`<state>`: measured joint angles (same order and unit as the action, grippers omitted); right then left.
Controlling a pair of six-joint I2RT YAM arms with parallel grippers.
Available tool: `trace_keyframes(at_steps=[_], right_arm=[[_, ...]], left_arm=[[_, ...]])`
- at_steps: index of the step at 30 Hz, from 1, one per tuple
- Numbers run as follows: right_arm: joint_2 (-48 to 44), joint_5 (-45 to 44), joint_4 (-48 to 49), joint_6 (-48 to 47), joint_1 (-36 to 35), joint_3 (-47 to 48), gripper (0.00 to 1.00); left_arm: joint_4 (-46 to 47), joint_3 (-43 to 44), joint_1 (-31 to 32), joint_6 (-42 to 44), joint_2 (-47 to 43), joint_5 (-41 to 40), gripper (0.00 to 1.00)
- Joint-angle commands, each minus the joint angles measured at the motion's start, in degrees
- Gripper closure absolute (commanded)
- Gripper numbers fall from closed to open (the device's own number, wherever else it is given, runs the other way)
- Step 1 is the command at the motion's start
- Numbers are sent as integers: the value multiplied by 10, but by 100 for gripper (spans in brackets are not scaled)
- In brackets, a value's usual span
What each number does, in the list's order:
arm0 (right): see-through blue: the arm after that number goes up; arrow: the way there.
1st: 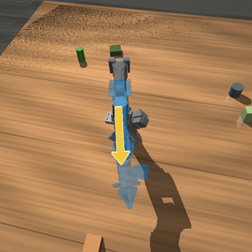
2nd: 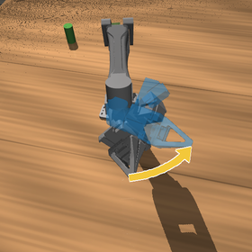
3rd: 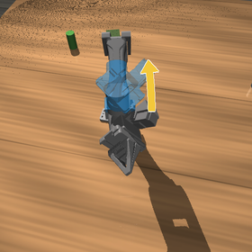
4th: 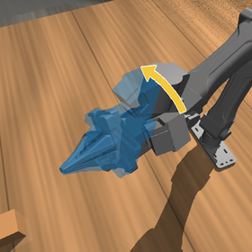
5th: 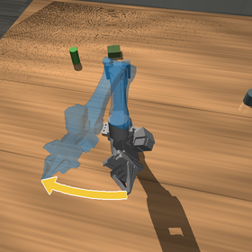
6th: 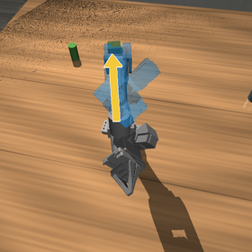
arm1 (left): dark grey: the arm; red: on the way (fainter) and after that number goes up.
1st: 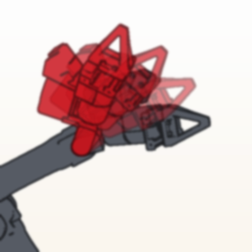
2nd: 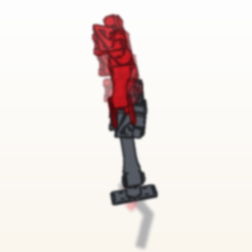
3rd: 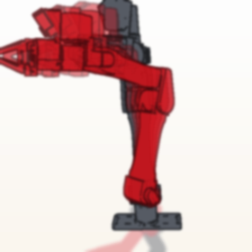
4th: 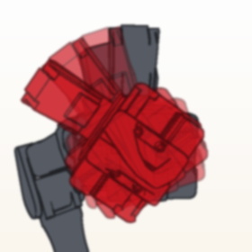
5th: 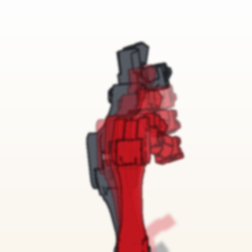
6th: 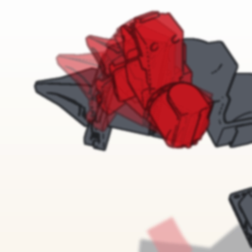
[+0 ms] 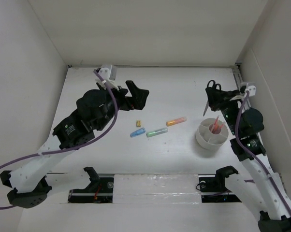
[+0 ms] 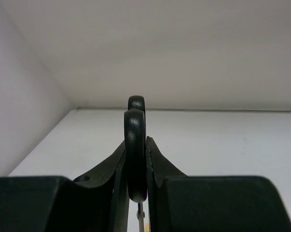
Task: Sort the stationery into containers
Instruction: Place the scissors in the storage box.
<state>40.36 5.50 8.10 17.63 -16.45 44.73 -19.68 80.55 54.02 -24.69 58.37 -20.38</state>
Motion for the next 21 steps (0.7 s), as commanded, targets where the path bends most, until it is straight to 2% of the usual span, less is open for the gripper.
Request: trace_keyframes(at_steps=[1, 3, 7, 17, 21], right_arm=[[-61, -193, 63, -64, 12, -46, 100], [-85, -214, 111, -89, 12, -103, 100], [-119, -199, 206, -121, 39, -168, 100], [-85, 91, 237, -114, 200, -161, 100], [-94, 91, 248, -127, 227, -183, 100]], left_arm=[[-50, -63, 2, -28, -57, -14, 0], [-55, -97, 2, -20, -88, -8, 0], [-72, -160, 2, -15, -137, -13, 0], [-54, -276, 2, 9, -188, 58, 0], [-33, -283, 2, 15, -206, 71, 0]])
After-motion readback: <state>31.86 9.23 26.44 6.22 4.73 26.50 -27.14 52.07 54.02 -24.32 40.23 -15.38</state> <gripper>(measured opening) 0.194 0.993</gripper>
